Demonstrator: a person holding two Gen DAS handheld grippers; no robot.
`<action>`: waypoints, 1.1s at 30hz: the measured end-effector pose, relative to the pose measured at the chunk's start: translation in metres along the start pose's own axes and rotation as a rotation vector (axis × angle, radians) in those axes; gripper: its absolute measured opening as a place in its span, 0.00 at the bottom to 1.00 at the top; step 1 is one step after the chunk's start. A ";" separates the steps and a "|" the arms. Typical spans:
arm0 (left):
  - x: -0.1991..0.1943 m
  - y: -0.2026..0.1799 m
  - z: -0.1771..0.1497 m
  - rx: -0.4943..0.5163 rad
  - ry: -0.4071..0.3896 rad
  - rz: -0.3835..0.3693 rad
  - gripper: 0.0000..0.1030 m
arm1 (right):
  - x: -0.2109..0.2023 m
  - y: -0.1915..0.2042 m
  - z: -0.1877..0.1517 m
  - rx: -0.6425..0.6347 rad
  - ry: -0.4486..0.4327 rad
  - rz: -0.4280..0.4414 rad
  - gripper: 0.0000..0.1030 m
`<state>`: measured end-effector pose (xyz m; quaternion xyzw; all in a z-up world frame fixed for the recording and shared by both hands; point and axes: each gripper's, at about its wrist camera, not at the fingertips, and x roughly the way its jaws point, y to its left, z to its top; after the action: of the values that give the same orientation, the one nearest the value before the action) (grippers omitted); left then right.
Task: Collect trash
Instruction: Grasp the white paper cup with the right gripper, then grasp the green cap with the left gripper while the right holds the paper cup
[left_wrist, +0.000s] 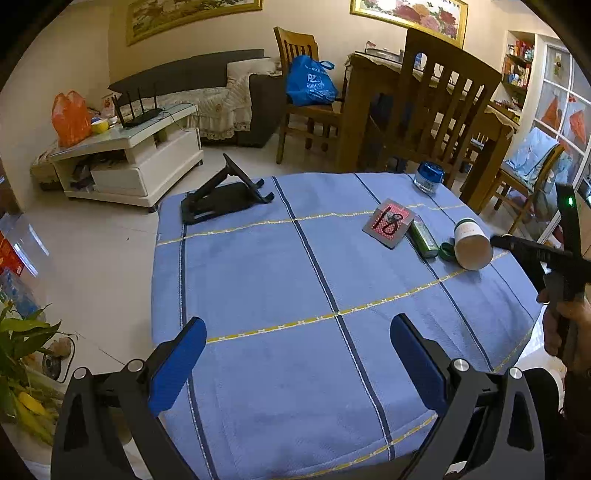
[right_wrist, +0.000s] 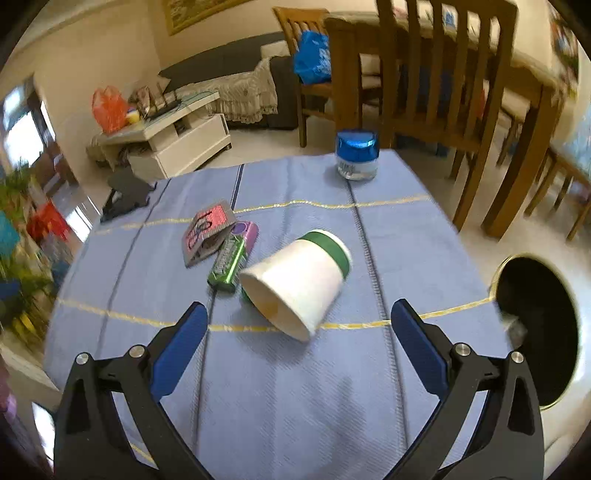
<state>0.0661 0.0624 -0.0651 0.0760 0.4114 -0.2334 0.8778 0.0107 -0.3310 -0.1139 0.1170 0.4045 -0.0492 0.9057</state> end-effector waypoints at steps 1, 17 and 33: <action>0.002 -0.001 0.000 0.002 0.004 -0.001 0.94 | 0.004 -0.005 0.005 0.044 0.002 0.032 0.95; 0.036 -0.060 0.041 0.112 0.062 -0.056 0.94 | 0.075 -0.018 0.018 0.184 0.203 0.073 0.73; 0.149 -0.220 0.080 0.188 0.233 -0.248 0.93 | -0.045 -0.133 -0.056 0.283 -0.046 0.093 0.70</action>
<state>0.0991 -0.2089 -0.1132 0.1327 0.4929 -0.3669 0.7777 -0.0836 -0.4457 -0.1393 0.2611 0.3669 -0.0663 0.8904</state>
